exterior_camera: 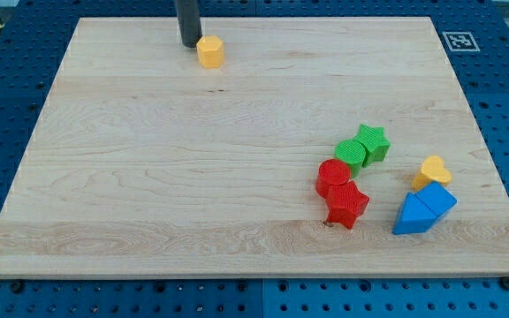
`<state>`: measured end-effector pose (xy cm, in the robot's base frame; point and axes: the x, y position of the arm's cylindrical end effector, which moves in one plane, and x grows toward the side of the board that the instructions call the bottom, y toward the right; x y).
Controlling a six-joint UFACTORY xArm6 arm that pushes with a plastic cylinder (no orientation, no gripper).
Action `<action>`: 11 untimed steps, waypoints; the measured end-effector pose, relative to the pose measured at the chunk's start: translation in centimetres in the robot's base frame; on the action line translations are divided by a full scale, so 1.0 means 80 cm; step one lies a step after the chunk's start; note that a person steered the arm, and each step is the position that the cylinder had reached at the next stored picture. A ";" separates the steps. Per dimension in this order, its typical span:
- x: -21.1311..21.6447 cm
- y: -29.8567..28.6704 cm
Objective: Move the yellow hexagon towards the green star
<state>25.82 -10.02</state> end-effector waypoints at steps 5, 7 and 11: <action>0.082 0.095; 0.083 0.145; 0.126 0.190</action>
<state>35.86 5.15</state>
